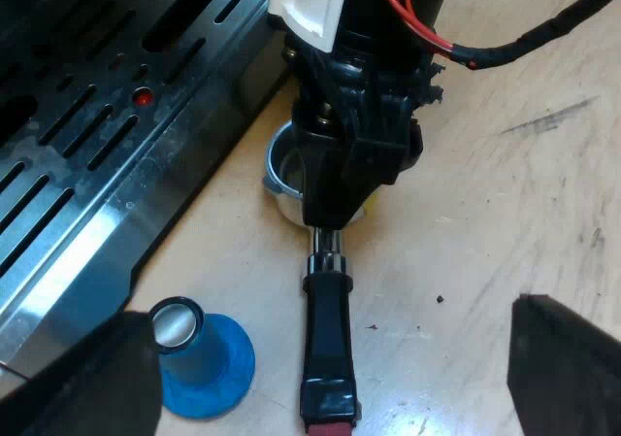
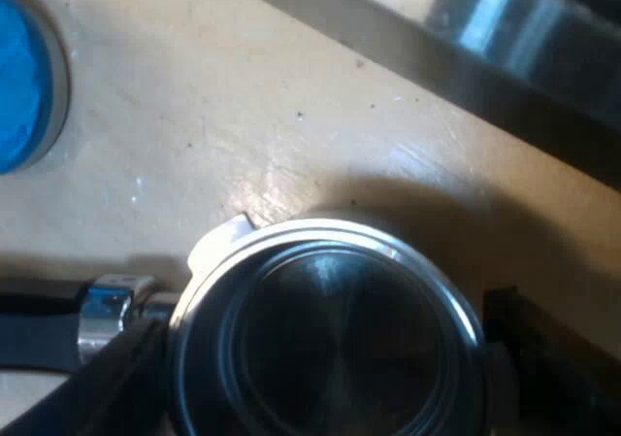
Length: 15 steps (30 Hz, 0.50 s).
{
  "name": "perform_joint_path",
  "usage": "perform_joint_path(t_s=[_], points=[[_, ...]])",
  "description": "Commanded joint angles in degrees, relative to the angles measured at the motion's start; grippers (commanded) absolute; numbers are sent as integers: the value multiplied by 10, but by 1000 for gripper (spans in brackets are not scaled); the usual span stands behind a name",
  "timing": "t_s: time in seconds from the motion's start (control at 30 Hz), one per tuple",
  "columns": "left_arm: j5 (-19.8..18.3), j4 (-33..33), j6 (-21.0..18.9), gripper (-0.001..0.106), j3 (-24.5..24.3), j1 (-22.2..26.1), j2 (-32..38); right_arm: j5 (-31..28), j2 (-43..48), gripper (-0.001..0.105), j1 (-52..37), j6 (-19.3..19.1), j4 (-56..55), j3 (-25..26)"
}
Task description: Put the handle in the coffee machine
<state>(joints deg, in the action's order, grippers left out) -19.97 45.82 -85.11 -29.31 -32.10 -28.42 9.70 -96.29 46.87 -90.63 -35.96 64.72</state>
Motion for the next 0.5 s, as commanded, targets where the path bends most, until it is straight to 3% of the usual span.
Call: perform_joint_path(t_s=[0.03, 0.1, 0.13, 0.33, 0.5], points=[[-4, -9, 1, 74, -1, 0, 1, 9, -1, 14, 4, -8, -4, 4], [-4, -9, 1, 74, -1, 0, 1, 9, 3, 1, 8, -8, -17, 4], [-4, -9, 1, 74, -1, 0, 1, 9, 6, 0, 11, -8, -28, 4], [-4, -9, 1, 74, -1, 0, 1, -22, 34, 0, 28, -8, -86, 4], [-13, -7, 1, 74, -1, -2, 1, -34, 56, 0, 31, 22, -129, 4]])
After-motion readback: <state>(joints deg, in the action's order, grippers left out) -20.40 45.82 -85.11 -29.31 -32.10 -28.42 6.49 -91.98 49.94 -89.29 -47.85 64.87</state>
